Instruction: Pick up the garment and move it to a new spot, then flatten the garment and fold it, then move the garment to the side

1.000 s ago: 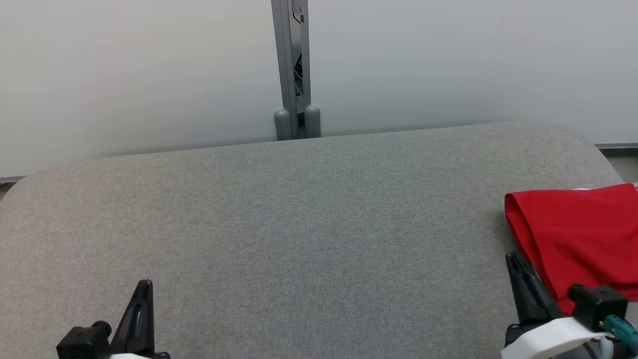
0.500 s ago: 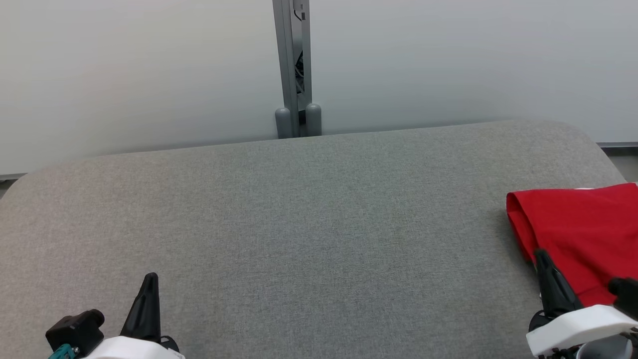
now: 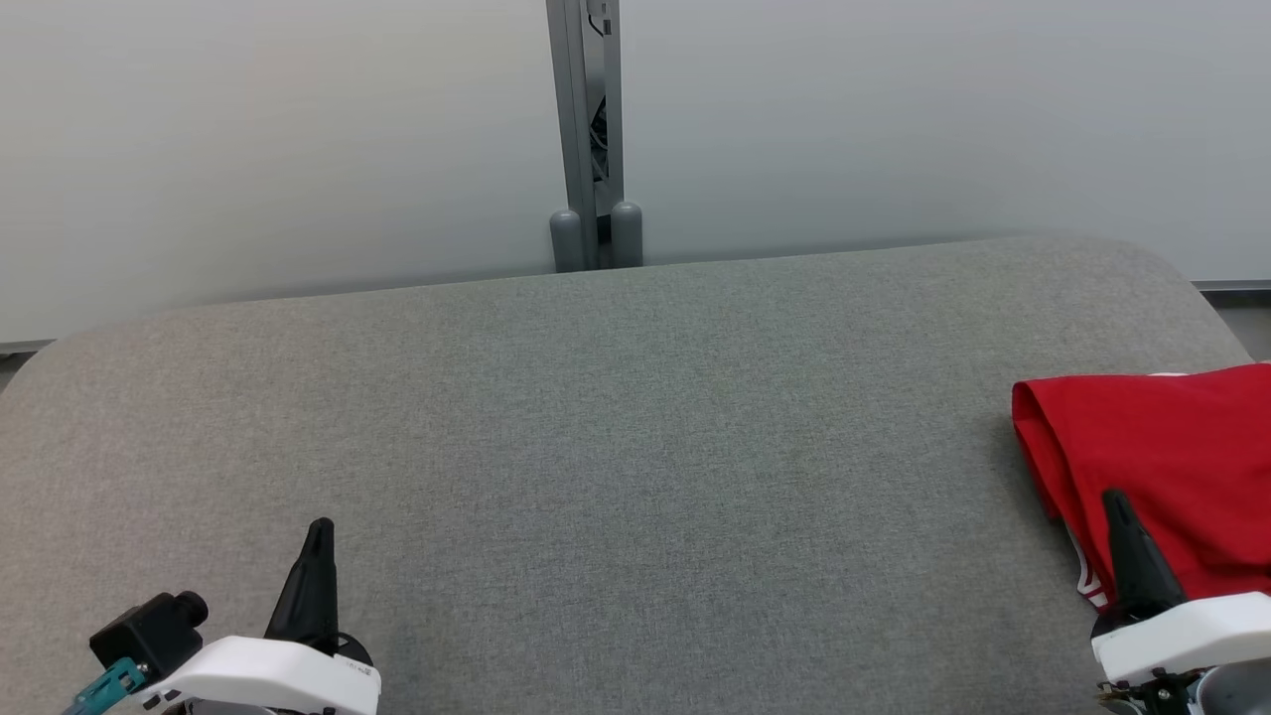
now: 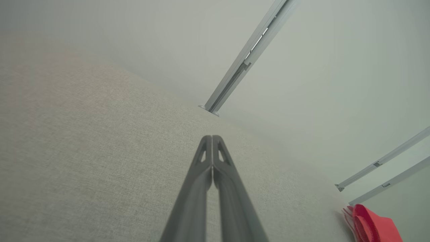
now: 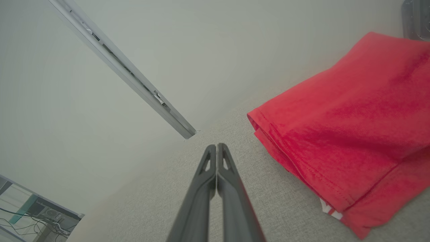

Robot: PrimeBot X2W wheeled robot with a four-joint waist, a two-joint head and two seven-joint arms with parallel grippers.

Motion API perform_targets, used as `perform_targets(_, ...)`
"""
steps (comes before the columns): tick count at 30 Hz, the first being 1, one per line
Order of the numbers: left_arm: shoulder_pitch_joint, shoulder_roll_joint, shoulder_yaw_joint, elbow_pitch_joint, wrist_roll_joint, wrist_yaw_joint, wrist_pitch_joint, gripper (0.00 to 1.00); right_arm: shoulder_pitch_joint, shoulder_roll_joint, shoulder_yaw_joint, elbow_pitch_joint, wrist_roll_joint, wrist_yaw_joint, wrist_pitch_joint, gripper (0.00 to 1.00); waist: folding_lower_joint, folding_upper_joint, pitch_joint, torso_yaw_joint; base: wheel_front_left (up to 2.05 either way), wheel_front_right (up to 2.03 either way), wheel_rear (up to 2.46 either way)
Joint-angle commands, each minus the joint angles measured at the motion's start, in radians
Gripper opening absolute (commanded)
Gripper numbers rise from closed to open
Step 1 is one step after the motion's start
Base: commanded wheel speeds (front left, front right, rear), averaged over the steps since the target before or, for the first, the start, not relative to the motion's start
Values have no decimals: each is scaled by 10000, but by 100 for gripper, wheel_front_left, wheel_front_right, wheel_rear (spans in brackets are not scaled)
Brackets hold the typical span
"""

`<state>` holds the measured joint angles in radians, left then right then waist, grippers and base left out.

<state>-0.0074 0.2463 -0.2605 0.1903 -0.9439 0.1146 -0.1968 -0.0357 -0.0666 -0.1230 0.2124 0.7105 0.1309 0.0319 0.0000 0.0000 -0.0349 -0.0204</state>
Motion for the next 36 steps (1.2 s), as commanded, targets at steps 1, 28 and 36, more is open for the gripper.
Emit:
perform_targets(1, -378, 32, 121, -31, -321, -139, 16, 0, -313, -46, -163, -62, 387, 1, 119, 0, 0, 0, 6, 4, 0, 0, 0)
perform_targets(28, -1093, -713, 382, 539, -2886, -1013, 367, 0, -650, 27, -1239, 223, 3406, 0, 1225, 0, 0, 0, 110, 59, 0, 0, 0)
perform_targets(36, -1272, -893, 452, 687, -3543, -1251, 461, 0, -733, 47, -1527, 309, 4194, 0, 1511, 0, 0, 0, 142, 77, 0, 0, 0)
